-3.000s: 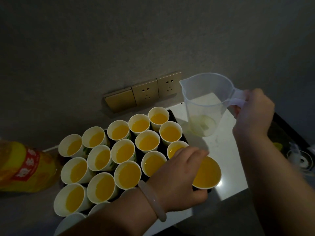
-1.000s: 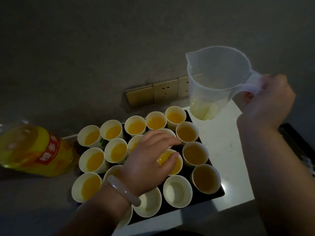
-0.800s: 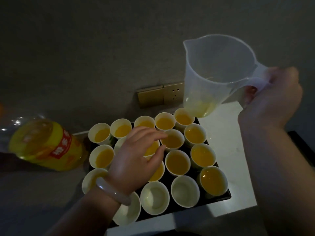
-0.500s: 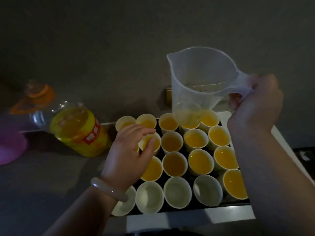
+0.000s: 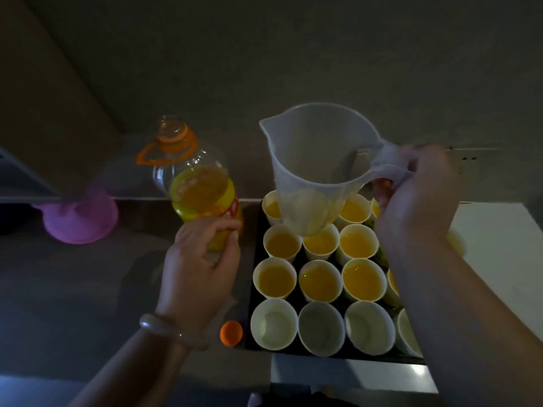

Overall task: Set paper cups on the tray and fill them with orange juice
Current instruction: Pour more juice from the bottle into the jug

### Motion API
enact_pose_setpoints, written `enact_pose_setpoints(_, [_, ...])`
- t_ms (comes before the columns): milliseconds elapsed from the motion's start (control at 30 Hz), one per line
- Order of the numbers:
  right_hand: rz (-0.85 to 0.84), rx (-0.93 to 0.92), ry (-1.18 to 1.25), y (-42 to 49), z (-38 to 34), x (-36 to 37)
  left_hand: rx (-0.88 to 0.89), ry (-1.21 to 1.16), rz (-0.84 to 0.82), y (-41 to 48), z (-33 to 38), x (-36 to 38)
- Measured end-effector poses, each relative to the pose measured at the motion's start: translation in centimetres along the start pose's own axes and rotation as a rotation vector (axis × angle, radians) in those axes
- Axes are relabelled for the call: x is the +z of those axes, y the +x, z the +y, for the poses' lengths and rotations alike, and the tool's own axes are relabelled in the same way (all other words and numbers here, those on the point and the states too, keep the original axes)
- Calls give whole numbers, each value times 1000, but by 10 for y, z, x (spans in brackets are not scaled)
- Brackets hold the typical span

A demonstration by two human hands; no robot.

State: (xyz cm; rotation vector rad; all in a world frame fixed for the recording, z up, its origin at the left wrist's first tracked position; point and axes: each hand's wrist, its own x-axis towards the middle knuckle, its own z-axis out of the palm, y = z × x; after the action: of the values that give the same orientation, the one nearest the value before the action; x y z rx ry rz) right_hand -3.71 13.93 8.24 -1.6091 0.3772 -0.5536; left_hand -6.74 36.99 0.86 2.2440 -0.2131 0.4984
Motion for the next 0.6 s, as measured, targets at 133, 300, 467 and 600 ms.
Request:
enact_pose_setpoints(133, [-11, 198, 241, -18, 3, 19, -89, -31, 32, -6, -13, -19])
enact_pose_setpoints(300, [-104, 305, 246, -46, 7, 49, -140, -84, 5, -21, -26, -37])
enact_pose_setpoints(467, [-174, 390, 256, -74, 19, 82, -244, -170, 12, -32, -36, -52])
enact_pose_setpoints(600, [-241, 364, 248, -89, 26, 102, -339, -234, -51, -37, -47, -63])
